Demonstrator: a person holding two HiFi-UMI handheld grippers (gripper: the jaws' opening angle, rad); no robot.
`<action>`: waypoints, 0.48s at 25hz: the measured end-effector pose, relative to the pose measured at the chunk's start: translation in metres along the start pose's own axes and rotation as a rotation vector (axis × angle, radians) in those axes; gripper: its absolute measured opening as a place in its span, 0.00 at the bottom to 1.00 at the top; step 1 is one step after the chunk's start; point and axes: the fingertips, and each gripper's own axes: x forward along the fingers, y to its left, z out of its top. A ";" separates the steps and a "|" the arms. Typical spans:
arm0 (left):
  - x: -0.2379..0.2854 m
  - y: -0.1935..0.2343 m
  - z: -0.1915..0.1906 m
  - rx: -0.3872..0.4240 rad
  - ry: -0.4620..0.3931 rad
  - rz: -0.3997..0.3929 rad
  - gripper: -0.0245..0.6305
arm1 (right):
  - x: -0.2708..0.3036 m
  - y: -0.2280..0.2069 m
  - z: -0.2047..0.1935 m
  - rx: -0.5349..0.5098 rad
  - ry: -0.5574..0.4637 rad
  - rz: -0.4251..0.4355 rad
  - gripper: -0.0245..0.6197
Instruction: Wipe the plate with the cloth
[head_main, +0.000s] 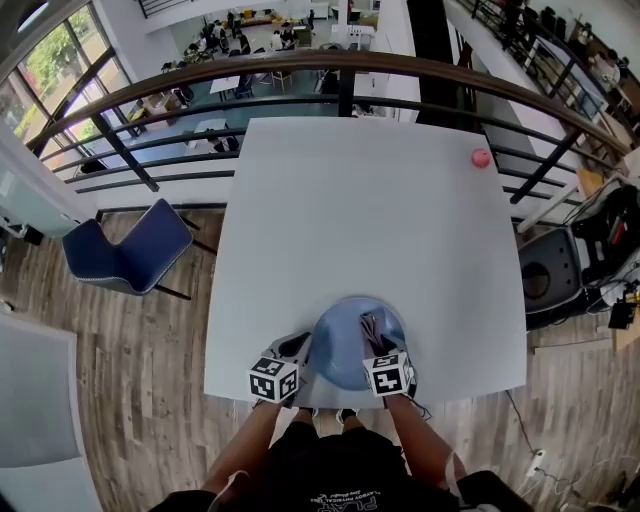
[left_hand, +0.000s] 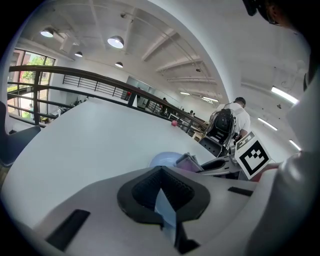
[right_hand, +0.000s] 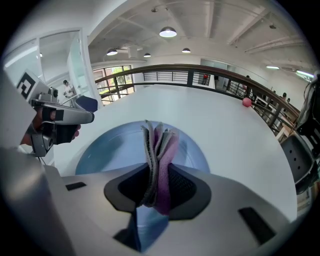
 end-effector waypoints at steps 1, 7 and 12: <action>0.000 0.000 -0.001 0.001 0.002 0.001 0.05 | 0.000 -0.002 -0.001 0.011 0.000 -0.006 0.21; 0.004 -0.003 -0.005 0.008 0.018 -0.009 0.05 | -0.007 -0.023 -0.007 0.048 0.010 -0.054 0.21; 0.003 -0.006 -0.004 0.016 0.020 -0.019 0.06 | -0.008 -0.027 -0.009 0.074 0.014 -0.057 0.21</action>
